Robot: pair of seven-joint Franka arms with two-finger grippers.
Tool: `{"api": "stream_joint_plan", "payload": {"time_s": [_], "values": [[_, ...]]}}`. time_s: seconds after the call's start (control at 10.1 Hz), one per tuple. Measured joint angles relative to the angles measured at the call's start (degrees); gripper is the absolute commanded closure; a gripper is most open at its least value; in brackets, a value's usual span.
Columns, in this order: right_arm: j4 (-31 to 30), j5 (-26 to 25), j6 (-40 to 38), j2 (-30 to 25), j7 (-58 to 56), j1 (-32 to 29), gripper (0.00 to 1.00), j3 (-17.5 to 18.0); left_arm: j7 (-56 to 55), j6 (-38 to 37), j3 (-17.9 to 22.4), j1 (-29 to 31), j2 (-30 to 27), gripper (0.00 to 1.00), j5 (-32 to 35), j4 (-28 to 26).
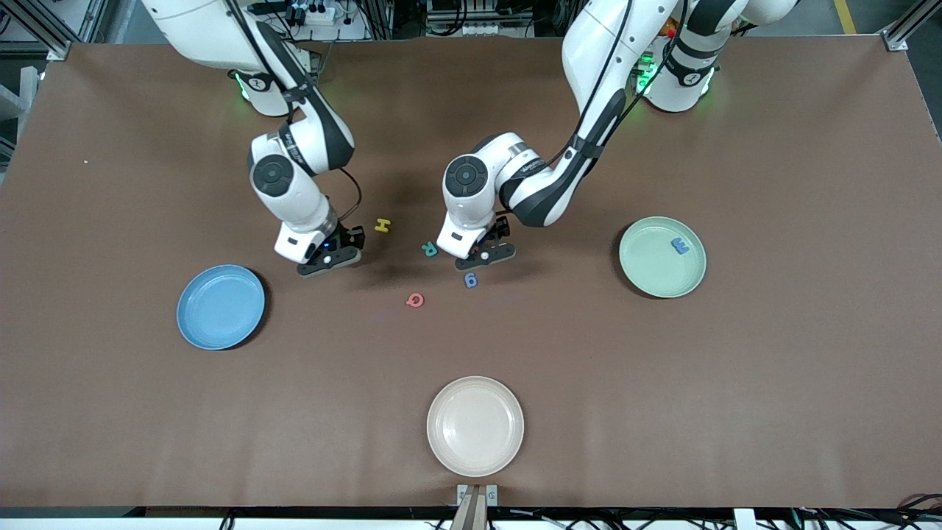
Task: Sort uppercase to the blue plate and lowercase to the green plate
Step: 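Lift the W with the right gripper while the left gripper lowers, then drop the W onto the blue plate while the left gripper grasps pink M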
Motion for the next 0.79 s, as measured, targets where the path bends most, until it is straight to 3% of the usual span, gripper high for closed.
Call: {"api": "stream_joint_plan", "payload": {"time_s": [0.2,0.49,0.59,0.79], "values": [[1.1,0.0,-3.4,-2.4,-7.3,-6.6,1.0,-0.4,0.0,0.0,0.0,0.0,1.2,0.29,0.0,0.7],[3.3,0.0,-5.2,-3.3,-20.7,-16.8,1.0,-1.9,0.3,0.0,0.0,0.0,2.3,0.35,0.1,0.9],[3.9,0.0,-5.2,-3.4,-24.1,-18.4,1.0,-2.9,0.3,0.0,0.0,0.0,2.3,0.36,0.1,0.9],[5.4,-0.1,-5.2,-3.4,-31.5,-20.7,1.0,-6.1,0.3,0.0,0.0,0.0,2.3,0.47,0.1,1.1]]}}
